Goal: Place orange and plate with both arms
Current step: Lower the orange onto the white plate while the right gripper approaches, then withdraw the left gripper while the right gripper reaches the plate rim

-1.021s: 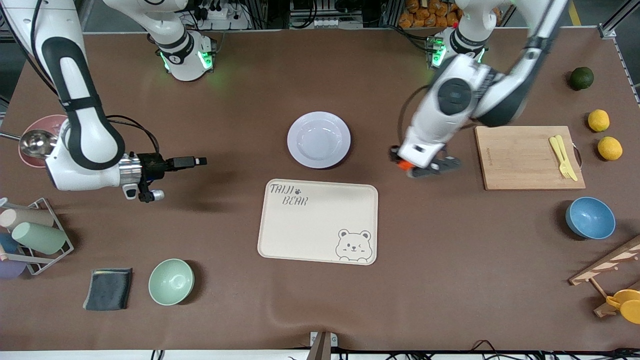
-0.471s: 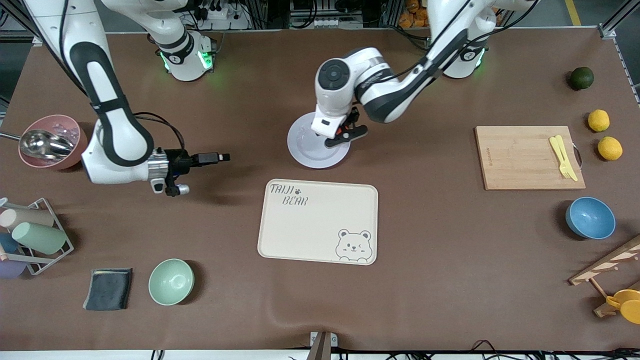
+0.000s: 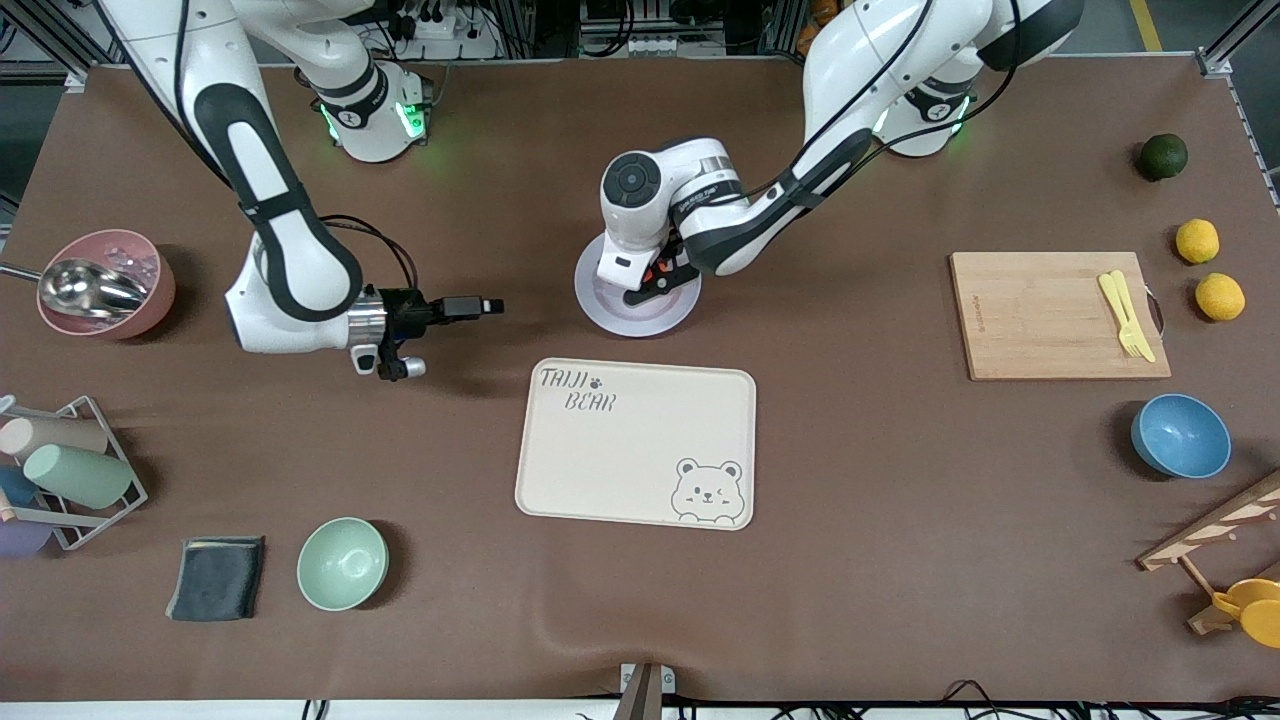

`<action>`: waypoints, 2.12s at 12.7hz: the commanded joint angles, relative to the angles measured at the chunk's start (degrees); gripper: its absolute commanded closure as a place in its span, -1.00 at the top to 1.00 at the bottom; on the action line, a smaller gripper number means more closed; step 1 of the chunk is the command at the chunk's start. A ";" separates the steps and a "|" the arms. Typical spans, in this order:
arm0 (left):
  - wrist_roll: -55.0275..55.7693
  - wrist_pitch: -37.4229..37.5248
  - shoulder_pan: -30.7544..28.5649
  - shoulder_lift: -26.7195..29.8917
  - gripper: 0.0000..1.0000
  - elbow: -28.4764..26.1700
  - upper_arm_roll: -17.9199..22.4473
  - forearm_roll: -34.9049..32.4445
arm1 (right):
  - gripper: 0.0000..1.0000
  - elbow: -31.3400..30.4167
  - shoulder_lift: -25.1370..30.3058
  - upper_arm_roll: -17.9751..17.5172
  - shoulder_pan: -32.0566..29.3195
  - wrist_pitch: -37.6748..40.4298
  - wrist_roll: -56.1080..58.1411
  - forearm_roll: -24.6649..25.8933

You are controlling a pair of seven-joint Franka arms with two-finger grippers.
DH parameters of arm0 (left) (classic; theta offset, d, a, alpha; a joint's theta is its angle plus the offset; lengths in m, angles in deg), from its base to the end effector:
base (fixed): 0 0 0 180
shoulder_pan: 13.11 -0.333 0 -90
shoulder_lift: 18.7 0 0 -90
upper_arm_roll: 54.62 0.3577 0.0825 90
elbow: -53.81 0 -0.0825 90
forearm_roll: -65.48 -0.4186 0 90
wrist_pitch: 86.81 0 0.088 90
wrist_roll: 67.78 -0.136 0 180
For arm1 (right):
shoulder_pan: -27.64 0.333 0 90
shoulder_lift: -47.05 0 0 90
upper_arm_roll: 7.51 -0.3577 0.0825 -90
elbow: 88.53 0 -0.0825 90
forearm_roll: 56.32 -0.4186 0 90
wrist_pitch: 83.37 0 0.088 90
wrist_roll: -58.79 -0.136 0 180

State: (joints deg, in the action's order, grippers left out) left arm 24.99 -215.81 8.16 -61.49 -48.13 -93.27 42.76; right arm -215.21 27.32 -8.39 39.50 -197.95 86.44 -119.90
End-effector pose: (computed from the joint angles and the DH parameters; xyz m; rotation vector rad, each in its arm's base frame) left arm 0.3875 -0.5703 0.1813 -3.0242 -0.6415 0.2567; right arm 0.5115 0.1958 0.2040 -2.2060 0.0975 0.4480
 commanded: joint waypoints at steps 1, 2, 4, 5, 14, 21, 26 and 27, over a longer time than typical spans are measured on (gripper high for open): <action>2.33 -0.82 5.44 0.06 1.00 2.18 4.97 -1.44 | 1.00 -2.16 0.13 0.35 3.07 -2.83 1.44 -5.13; 2.42 -0.73 5.19 0.41 1.00 2.88 5.16 -1.53 | 1.00 -2.95 0.12 0.35 4.12 -4.14 3.96 -7.24; 2.94 -0.21 4.05 4.17 1.00 2.72 5.25 -1.44 | 0.97 -3.75 -1.10 0.35 4.57 -4.51 8.89 -10.94; 3.81 0.58 2.74 7.42 1.00 2.36 5.16 -1.44 | 0.96 -3.75 -1.54 0.35 4.49 -4.59 9.52 -11.04; -26.60 11.21 -20.36 31.60 1.00 4.38 3.58 12.85 | 0.66 -4.63 -2.78 0.26 10.55 -6.35 19.70 -17.89; -60.91 27.90 -27.63 35.48 1.00 12.11 14.16 16.65 | 0.51 -4.45 -6.38 0.35 13.36 -5.91 30.09 -26.86; -83.79 35.12 -25.14 40.49 1.00 13.08 29.75 22.02 | 0.36 -4.28 -7.87 0.35 14.59 -6.44 30.26 -28.26; -84.50 37.30 -24.62 42.24 1.00 12.82 30.47 22.11 | 0.33 -4.28 -8.05 0.35 14.59 -6.35 30.27 -28.27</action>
State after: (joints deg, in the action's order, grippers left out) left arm -57.28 -181.60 -18.45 -21.82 -34.82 -64.82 63.63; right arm -219.74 20.30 -7.84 53.82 -204.28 114.86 -146.15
